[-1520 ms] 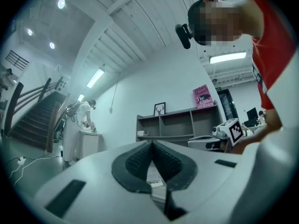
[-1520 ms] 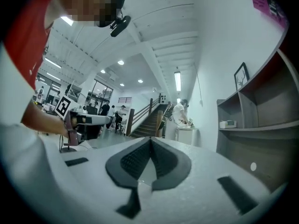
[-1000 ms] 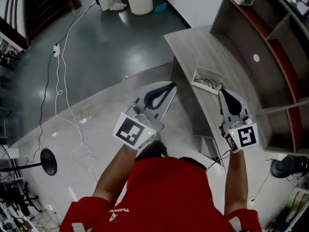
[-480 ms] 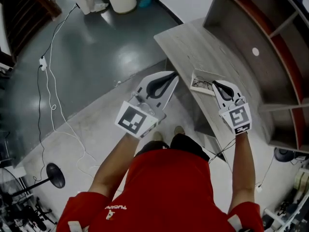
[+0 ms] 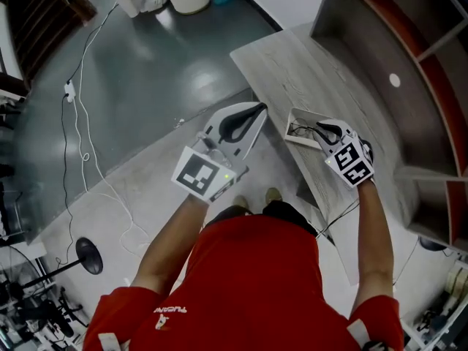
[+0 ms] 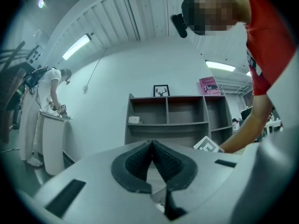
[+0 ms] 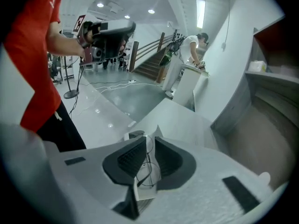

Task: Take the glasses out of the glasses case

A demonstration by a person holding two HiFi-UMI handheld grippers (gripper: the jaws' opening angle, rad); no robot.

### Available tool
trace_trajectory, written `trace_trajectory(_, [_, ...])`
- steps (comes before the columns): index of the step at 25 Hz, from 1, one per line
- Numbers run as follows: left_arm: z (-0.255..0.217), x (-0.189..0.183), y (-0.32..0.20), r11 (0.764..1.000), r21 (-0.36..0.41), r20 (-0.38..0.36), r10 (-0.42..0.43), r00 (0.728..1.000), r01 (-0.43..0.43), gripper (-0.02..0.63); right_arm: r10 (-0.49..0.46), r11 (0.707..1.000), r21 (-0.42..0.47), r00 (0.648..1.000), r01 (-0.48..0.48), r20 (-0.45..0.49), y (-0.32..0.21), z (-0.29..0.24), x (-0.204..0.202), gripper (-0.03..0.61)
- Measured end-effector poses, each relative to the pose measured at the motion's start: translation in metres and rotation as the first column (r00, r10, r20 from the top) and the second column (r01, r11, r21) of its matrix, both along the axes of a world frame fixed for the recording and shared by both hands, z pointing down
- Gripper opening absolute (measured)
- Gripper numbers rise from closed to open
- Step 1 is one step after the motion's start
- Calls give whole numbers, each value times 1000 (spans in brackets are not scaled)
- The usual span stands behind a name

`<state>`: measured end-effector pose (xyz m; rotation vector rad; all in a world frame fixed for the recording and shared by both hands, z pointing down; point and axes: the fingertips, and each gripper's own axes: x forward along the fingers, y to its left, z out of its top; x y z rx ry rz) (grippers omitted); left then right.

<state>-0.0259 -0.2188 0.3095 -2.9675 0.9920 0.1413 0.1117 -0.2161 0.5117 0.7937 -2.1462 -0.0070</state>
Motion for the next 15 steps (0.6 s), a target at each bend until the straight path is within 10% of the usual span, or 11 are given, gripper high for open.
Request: trace_trajectory(15, [22, -2, -9, 997, -53, 70, -50, 996, 54, 11, -148, 957, -269, 982, 111, -121, -5, 73, 3, 140])
